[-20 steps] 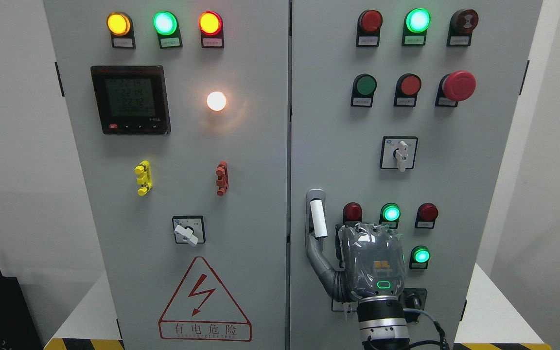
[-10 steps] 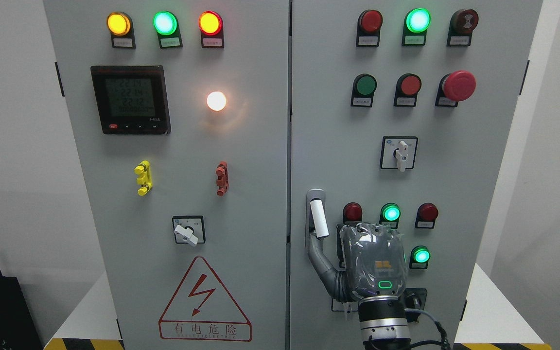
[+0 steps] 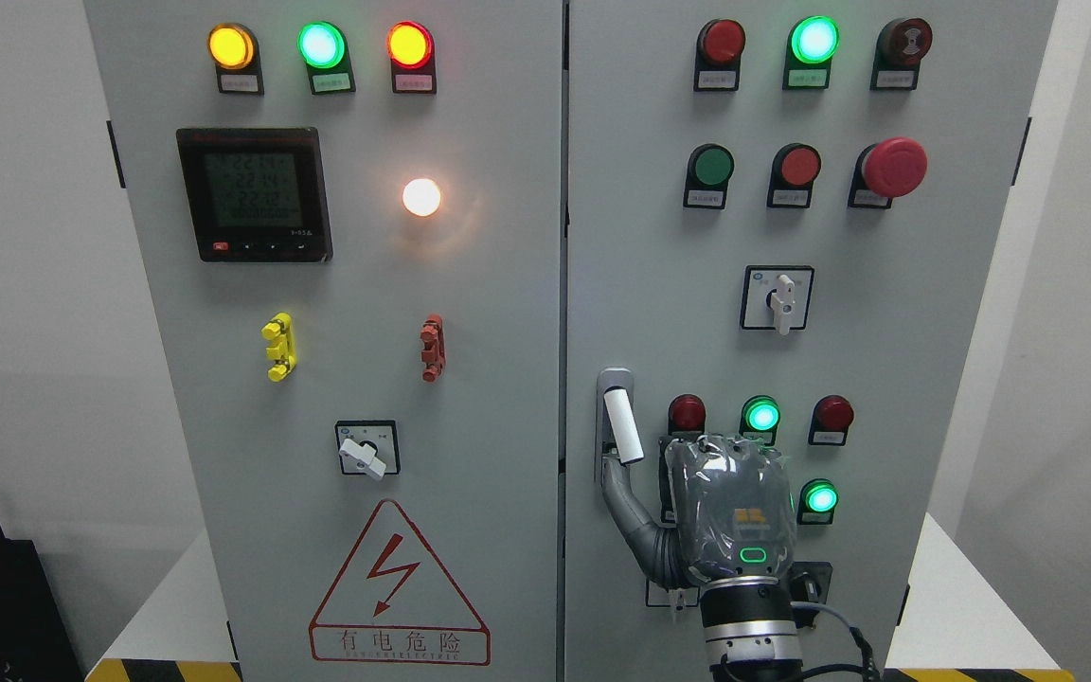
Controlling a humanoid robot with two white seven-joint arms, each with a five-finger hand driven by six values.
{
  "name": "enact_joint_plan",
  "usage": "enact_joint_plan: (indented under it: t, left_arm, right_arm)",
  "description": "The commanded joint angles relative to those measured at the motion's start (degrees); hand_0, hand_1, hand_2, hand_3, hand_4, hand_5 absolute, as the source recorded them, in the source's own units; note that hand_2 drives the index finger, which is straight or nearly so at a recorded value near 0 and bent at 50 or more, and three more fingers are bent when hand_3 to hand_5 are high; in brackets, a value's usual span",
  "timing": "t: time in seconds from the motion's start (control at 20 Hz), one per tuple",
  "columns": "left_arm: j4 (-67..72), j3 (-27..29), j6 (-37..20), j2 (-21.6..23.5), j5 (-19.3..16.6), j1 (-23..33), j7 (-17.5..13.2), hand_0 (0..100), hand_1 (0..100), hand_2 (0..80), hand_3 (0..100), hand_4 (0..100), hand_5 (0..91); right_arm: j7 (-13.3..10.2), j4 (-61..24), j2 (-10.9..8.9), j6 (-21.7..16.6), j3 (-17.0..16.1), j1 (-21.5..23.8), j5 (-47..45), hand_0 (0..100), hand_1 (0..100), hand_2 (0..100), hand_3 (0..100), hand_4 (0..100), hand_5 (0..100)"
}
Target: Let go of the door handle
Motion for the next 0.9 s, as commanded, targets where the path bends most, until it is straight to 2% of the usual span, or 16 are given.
enact_joint_plan:
  t: [0.0, 0.85]
  left_arm:
    - [0.5, 0.1, 0.0, 0.0, 0.0, -0.1, 0.0, 12, 39, 0.0, 0, 0, 0.0]
    - [0.5, 0.1, 0.0, 0.0, 0.0, -0.2, 0.0, 12, 39, 0.0, 0, 0, 0.0]
  right_arm:
    - [0.0, -0.1, -0.06, -0.1, -0.3, 0.0, 0.0, 52, 11, 87, 100, 100, 100]
    - [0.0, -0.1, -0.06, -0.1, -0.4, 0.0, -0.1, 53, 11, 86, 100, 99, 100]
